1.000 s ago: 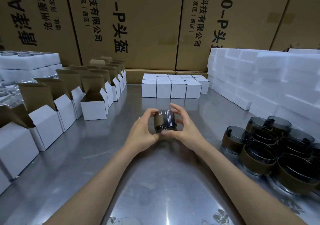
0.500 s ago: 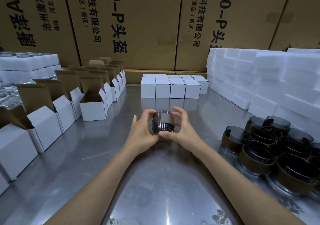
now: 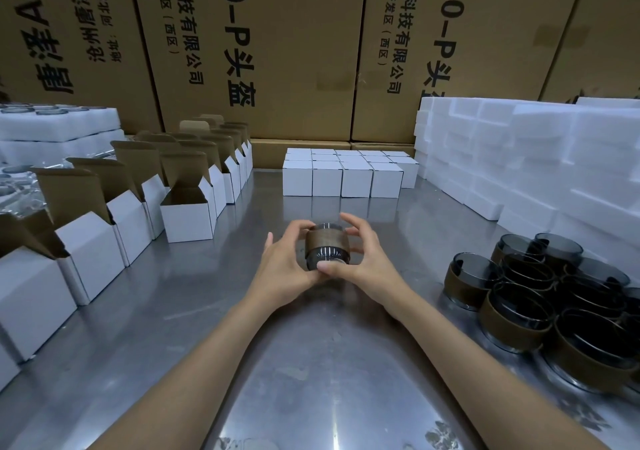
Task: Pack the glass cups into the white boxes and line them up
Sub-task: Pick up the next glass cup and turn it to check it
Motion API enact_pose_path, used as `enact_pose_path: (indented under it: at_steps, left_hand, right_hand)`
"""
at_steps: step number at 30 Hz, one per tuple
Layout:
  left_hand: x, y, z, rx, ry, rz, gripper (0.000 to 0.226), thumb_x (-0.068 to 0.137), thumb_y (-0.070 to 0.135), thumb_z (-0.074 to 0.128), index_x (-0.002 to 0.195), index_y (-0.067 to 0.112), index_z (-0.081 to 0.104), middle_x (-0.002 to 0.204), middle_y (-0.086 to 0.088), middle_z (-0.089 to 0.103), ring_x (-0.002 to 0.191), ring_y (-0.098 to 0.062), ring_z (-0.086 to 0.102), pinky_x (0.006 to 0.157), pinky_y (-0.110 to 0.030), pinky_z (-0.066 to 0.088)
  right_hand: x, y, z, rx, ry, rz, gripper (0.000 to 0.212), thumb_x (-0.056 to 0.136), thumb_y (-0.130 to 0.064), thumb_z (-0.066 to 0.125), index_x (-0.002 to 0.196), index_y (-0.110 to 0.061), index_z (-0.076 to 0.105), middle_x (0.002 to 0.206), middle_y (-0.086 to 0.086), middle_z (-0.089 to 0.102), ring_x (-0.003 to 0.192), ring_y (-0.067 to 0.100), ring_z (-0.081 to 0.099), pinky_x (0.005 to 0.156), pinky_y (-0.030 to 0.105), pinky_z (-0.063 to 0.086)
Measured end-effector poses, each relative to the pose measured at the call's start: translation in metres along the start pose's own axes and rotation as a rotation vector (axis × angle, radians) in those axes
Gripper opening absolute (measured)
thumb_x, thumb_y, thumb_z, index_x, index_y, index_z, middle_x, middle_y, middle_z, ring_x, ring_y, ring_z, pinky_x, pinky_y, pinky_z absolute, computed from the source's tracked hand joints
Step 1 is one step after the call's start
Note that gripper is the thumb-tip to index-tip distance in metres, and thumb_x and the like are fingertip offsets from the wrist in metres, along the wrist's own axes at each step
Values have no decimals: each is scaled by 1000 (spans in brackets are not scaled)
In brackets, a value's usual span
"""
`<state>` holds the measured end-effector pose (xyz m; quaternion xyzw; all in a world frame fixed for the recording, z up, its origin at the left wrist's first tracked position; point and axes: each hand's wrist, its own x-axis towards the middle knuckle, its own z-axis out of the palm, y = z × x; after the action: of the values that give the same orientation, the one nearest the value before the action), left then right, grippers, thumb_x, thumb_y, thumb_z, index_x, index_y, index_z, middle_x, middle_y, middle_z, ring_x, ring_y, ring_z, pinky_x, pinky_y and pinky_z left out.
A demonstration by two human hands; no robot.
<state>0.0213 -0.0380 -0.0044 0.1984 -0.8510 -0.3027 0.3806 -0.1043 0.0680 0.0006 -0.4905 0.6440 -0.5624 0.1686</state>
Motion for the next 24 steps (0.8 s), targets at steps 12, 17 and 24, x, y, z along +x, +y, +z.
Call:
enact_pose_path:
  at_steps: [12,17,24]
  left_hand:
    - [0,-2,0,-54,-81,-4,58,71,11,75,113,29,39,118,10,56,116,-13,49,107,-43,34]
    - [0,-6,0,-100,-149,3,56,73,-5,61,102,39,42,110,13,58,113,-7,56,87,-8,39]
    - [3,-8,-1,-43,-88,-1,50,64,-19,43,87,25,47,99,-2,57,101,-15,58,78,-8,39]
  right_hand:
    - [-2,0,6,55,10,-38,63,66,-3,83,106,-33,45,117,-5,52,106,11,55,79,15,48]
    - [-1,1,3,-58,16,-105,60,64,6,77,101,-28,45,118,9,47,105,16,50,85,29,49]
    - [2,8,7,-277,-53,-136,59,62,-12,87,97,-24,40,107,-5,36,92,-13,40,77,11,39]
